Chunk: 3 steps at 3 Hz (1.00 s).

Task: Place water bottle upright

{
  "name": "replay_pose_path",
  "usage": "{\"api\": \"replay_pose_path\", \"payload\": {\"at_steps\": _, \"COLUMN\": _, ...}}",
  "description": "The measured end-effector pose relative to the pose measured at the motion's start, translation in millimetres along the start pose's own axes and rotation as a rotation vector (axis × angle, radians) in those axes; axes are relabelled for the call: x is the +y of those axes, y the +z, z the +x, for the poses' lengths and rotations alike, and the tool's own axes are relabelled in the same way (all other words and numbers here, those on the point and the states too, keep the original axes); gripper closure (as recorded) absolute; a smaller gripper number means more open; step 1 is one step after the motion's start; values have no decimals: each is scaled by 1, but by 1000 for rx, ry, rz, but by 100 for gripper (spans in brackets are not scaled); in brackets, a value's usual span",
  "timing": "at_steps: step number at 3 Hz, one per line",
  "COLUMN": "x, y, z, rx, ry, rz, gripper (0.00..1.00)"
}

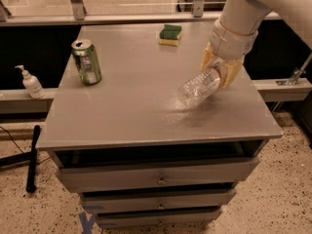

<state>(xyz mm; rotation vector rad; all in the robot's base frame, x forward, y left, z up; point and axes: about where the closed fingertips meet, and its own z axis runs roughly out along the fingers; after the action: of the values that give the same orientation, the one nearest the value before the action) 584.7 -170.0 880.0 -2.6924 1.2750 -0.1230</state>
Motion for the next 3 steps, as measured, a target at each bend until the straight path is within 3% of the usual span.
{"api": "replay_pose_path", "payload": {"at_steps": 1, "x": -29, "y": -49, "z": -21, "rx": -5, "ry": -31, "rz": 100, "gripper": 100}}
{"api": "replay_pose_path", "payload": {"at_steps": 2, "x": -34, "y": -52, "z": -21, "rx": -1, "ry": -32, "rz": 118, "gripper": 100}}
{"api": "replay_pose_path", "payload": {"at_steps": 3, "x": -31, "y": -60, "z": -27, "rx": 76, "ry": -129, "rz": 161, "gripper": 100}}
